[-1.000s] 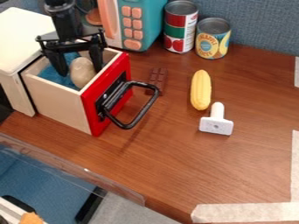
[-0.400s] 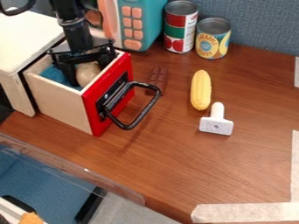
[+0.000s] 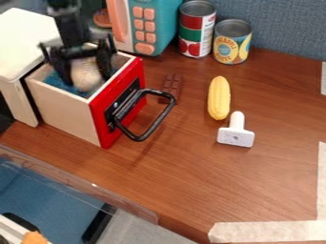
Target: Take the thing out of the drawer and put it on the table
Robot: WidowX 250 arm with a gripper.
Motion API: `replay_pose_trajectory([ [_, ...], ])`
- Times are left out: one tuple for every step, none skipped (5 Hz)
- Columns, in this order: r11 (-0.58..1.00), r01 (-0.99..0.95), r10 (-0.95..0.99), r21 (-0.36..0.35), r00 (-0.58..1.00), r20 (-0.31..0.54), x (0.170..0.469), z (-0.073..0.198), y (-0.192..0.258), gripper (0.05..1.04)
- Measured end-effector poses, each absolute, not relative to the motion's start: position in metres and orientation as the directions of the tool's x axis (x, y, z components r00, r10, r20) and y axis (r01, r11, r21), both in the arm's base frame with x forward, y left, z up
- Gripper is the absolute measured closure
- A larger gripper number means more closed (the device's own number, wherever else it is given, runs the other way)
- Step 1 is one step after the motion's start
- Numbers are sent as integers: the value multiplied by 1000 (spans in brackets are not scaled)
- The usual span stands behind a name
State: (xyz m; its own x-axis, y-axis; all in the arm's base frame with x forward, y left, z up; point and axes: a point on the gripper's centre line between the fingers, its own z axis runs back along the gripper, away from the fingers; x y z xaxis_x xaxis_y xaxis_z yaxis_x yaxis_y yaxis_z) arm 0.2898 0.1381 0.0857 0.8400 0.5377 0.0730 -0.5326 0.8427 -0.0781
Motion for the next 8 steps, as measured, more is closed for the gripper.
replay_pose_trajectory([
  [878, -477, 479, -43, 870, 121, 293, 102, 119, 188],
  [914, -404, 394, 33, 905, 158, 297, 103, 88, 188],
  [949, -279, 251, 145, 951, 183, 307, 89, 39, 188],
  [956, -183, 144, 229, 974, 176, 305, 65, -14, 188],
  [952, -127, 73, 279, 978, 195, 296, 59, -50, 189],
  [949, -81, 24, 306, 982, 185, 288, 47, -64, 189],
  [964, -38, -12, 263, 983, 184, 286, 39, -67, 189],
  [989, -19, -3, 144, 988, 153, 291, 28, -45, 189],
])
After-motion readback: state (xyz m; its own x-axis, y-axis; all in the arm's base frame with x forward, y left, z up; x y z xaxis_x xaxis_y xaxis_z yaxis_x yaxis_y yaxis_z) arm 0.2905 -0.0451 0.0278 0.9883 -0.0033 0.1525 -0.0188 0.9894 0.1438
